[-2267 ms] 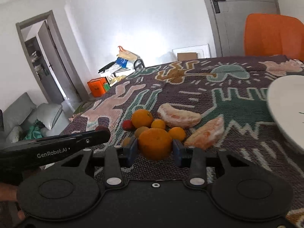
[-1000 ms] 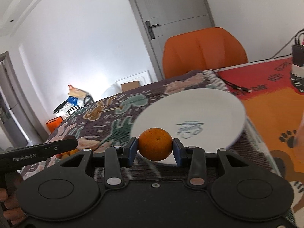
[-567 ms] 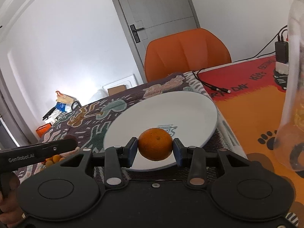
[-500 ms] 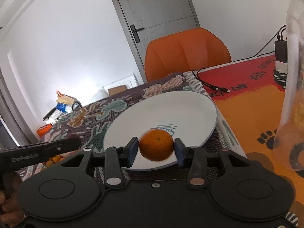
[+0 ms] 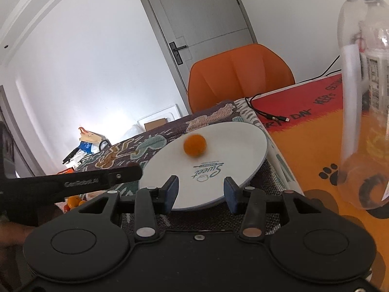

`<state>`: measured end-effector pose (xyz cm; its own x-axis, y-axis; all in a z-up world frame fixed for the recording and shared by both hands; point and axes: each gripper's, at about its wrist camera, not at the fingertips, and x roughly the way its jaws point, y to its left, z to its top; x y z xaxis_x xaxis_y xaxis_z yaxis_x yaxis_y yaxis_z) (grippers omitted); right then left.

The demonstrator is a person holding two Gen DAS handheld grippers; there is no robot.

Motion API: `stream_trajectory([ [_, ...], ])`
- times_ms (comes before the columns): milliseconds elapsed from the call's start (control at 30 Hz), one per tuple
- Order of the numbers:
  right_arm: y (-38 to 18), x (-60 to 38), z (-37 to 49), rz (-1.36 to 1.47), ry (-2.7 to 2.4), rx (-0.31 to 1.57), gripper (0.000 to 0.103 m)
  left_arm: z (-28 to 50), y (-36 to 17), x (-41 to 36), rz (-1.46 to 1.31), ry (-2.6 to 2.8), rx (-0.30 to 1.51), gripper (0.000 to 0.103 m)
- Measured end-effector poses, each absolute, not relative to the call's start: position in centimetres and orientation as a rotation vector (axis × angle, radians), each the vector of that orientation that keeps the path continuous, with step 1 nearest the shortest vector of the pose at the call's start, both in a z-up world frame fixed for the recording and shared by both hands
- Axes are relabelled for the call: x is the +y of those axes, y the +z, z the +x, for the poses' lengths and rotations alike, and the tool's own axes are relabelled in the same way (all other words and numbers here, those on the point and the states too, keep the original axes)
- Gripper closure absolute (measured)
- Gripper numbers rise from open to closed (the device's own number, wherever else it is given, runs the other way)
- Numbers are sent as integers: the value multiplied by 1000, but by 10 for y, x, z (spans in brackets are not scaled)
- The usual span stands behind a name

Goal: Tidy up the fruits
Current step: 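Carry the tangerine to the white plate and release with the right gripper while the left releases the plum there, then withdraw both open grippers from the plate back toward the fruit pile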

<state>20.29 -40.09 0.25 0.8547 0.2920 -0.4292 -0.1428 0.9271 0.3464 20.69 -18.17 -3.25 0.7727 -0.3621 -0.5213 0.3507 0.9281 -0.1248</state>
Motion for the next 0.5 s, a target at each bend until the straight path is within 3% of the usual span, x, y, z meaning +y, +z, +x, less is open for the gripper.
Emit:
stream_trajectory([
  [300,2,-397,200,311,248,497,58,193,-33,-158,-22,-330,561,52],
  [500,1,-386,199,300,255,500,49,181,-30,-130,-33,-259,542,32],
])
